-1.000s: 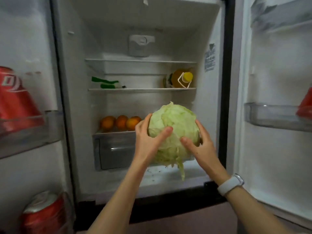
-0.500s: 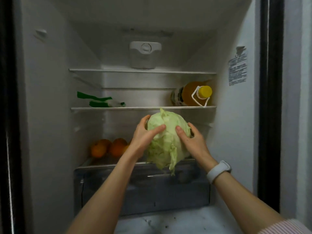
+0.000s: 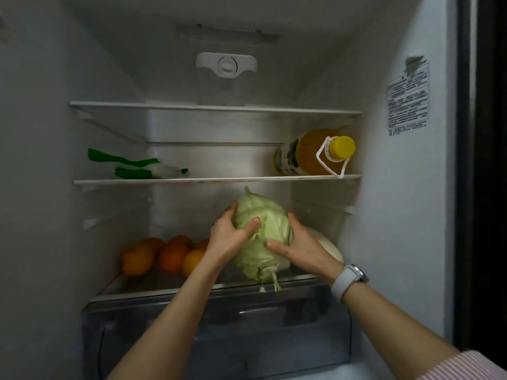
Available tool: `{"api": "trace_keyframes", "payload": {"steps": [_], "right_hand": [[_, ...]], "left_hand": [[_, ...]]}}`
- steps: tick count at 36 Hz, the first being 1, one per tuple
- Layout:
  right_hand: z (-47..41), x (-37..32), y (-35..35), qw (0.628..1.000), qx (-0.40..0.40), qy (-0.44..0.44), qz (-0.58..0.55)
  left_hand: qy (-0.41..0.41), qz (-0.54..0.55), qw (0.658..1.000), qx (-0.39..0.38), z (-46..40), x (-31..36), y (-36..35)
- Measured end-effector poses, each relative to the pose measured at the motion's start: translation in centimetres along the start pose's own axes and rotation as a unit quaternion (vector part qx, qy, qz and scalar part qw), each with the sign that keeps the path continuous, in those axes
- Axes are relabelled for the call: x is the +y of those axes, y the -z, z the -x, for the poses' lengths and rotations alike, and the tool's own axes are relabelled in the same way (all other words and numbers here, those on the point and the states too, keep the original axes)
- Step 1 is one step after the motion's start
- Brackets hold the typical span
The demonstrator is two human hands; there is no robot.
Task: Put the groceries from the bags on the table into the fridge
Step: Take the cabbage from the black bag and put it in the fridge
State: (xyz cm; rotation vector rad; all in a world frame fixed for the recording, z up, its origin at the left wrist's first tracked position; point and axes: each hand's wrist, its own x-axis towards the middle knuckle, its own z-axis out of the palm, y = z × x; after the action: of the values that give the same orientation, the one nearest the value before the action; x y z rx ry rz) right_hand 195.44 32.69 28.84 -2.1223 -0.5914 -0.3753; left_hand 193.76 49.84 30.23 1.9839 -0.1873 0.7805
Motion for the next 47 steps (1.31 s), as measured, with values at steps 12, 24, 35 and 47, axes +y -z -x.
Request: {"api": "trace_keyframes", "payload": {"steps": [12,24,35,47], "right_hand": [[1.6,0.6,0.5,0.978,-0.015,0.090,0.187],[0.1,2.1,-2.8,0.989,0.070,0.024,0.125],[-1.9,2.5,-3.6,0.972,0.079,-0.010,0.221],[2.7,1.7,-1.7,0.969,0.126,0.029,0.208]], "left_hand": [[-0.091,-0.195,0.975,-0.061,2.5,-3.1,-0.1],[-0.123,-0.253,0.947,-0.157,-2.3,-3.0,0.0],[-0.092,-0.336,0.926,-0.144,-2.6,-3.9,-0.7],[-0.078,-0.335,0.939,0.004,3.4,-1.3,-0.8]]}}
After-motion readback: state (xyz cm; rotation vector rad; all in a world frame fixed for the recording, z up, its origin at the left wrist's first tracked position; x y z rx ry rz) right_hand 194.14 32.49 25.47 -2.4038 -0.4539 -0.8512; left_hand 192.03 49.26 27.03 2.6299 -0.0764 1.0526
